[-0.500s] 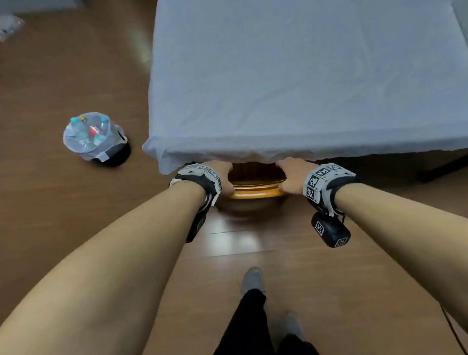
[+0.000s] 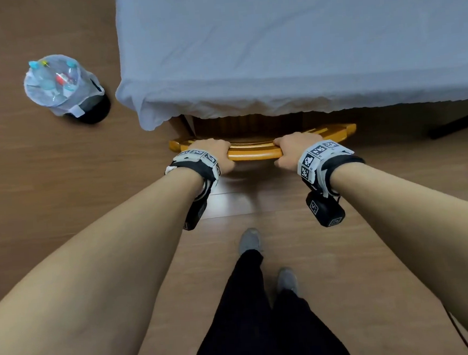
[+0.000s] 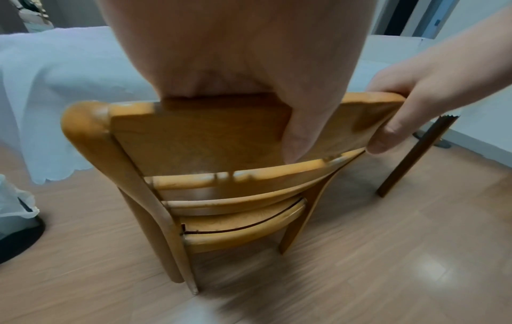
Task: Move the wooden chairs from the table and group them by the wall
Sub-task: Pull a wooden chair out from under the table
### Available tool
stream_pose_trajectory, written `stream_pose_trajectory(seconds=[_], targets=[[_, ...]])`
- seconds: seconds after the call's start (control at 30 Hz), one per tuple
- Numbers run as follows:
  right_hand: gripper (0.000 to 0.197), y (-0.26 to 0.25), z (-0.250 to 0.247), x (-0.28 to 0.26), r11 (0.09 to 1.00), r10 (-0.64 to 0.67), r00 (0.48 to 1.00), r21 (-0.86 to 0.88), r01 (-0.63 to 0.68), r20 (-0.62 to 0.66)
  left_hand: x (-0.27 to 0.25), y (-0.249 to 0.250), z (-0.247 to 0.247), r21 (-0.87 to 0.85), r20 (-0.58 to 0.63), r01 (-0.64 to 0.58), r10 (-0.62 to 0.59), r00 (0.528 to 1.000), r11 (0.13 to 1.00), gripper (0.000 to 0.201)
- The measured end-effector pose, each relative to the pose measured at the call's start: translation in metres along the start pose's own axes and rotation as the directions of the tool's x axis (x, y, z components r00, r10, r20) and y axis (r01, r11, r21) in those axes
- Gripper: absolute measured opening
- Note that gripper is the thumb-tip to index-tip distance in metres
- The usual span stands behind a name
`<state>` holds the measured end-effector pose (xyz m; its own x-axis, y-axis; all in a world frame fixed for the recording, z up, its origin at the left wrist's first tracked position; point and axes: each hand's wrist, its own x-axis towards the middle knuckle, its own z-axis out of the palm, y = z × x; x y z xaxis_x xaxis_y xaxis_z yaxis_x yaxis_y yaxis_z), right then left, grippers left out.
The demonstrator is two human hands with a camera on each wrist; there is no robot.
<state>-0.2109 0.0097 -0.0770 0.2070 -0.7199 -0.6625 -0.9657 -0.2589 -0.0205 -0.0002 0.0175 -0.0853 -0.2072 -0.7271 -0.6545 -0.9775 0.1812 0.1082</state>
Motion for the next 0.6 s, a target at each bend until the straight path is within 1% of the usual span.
stream_pose_trajectory(seconds=[0.1,0.2,0.33,0.47,0.6], targets=[[0.042,-0.001,0.006,0.000,1.000,0.012,0.999,-0.015,-0.013,-0.035,0.000,0.003,0.005,0.003,-0.015,0.019,-0.019,1.000,1.000,0.020],[0.044,-0.001,0.009,-0.004,1.000,0.008,0.999,-0.021,-0.009,-0.043,-0.005,0.006,0.008,0.018,-0.035,0.022,-0.021,0.999,1.000,0.022],[0.039,-0.003,0.021,-0.014,1.000,0.003,0.999,-0.020,-0.004,-0.054,-0.014,0.009,0.021,0.004,-0.061,0.005,-0.005,0.998,1.000,0.019],[0.029,-0.004,0.038,-0.028,1.000,-0.026,0.996,-0.017,0.024,-0.084,-0.026,0.014,0.038,-0.009,-0.087,0.001,-0.002,0.996,1.000,0.016],[0.028,-0.006,0.060,-0.044,0.998,-0.058,0.993,-0.027,0.055,-0.103,-0.042,0.020,0.059,0.018,-0.111,-0.027,0.029,0.993,0.999,0.019]])
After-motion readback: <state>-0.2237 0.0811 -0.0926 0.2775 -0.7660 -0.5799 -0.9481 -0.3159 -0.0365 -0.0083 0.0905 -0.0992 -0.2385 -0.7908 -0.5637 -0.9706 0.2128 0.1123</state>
